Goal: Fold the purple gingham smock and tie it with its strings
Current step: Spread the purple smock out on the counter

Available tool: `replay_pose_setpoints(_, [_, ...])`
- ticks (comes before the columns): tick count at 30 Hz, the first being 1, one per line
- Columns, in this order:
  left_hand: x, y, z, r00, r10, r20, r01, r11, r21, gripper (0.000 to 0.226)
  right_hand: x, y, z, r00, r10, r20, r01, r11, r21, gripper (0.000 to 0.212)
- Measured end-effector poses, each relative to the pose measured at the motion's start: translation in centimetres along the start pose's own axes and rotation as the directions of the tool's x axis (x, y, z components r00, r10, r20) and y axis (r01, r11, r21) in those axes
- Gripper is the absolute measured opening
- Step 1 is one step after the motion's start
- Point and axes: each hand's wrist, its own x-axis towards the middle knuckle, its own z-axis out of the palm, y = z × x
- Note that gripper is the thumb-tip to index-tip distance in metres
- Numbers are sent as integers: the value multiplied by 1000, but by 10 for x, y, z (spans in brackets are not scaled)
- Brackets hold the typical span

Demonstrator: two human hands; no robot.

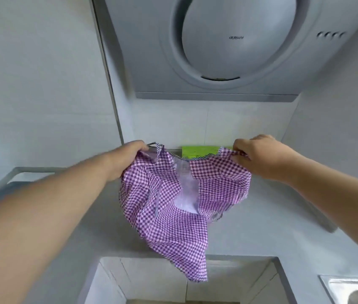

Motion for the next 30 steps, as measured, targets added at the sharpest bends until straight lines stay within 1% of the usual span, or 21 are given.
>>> replay_pose_setpoints(1, [-18,15,-13,997,20,76,-24,998,51,28,-7,-12,-6,1000,18,4,-18,999,30,28])
replay_pose_setpoints(4, [-51,48,-36,978,72,197,-118,965,232,54,-21,-36,-22,995,87,-38,-77,976,203,19])
replay_pose_setpoints(6, [-77,62,-37,957,109,268,-198,921,337,74,-28,-60,-36,990,98,-96,-64,948,311,13])
replay_pose_setpoints(8, [-101,68,-30,937,142,320,-292,822,489,86,-32,-92,-49,986,94,-137,-31,913,406,13])
replay_pose_setpoints(10, [-117,63,-12,915,177,363,-384,660,645,98,-33,-123,-57,987,83,-138,-3,869,495,12])
replay_pose_setpoints(11, [-124,60,-2,902,199,384,-424,581,695,99,-33,-137,-59,988,73,-136,12,843,537,11])
replay_pose_setpoints(12, [-126,56,7,881,240,407,-470,522,711,87,-33,-150,-61,989,66,-135,24,816,578,12])
replay_pose_setpoints(13, [-129,53,13,865,279,416,-501,484,717,58,-34,-161,-61,988,67,-142,35,785,618,13])
replay_pose_setpoints(14, [-134,50,18,855,322,406,-517,468,717,27,-35,-170,-62,986,77,-150,41,753,657,13])
replay_pose_setpoints(15, [-134,49,20,851,365,378,-518,465,717,8,-36,-176,-62,984,85,-154,46,722,690,12])
replay_pose_setpoints(18, [-134,41,13,847,448,287,-506,511,695,18,-43,-185,-54,992,81,-99,23,648,761,13])
replay_pose_setpoints(20, [-132,38,5,832,503,233,-506,516,691,18,-50,-187,-39,999,44,-4,-25,631,776,24])
replay_pose_setpoints(22, [-128,36,-4,831,526,179,-485,530,696,12,-58,-187,-17,992,-1,129,-102,604,791,41])
replay_pose_setpoints(23, [-126,35,-9,833,533,149,-473,545,692,9,-62,-187,-4,979,-14,202,-151,614,775,43])
replay_pose_setpoints(24, [-125,35,-13,835,536,123,-462,562,686,9,-66,-186,9,963,-15,270,-193,659,727,39])
replay_pose_setpoints(26, [-124,33,-21,846,529,73,-430,594,680,12,-75,-181,36,928,6,371,-236,783,576,28])
replay_pose_setpoints(27, [-124,33,-24,850,525,47,-411,604,683,14,-81,-178,48,907,13,420,-251,817,519,26])
replay_pose_setpoints(30, [-122,26,-35,868,497,-6,-355,629,691,17,-97,-170,61,848,13,529,-295,841,453,31])
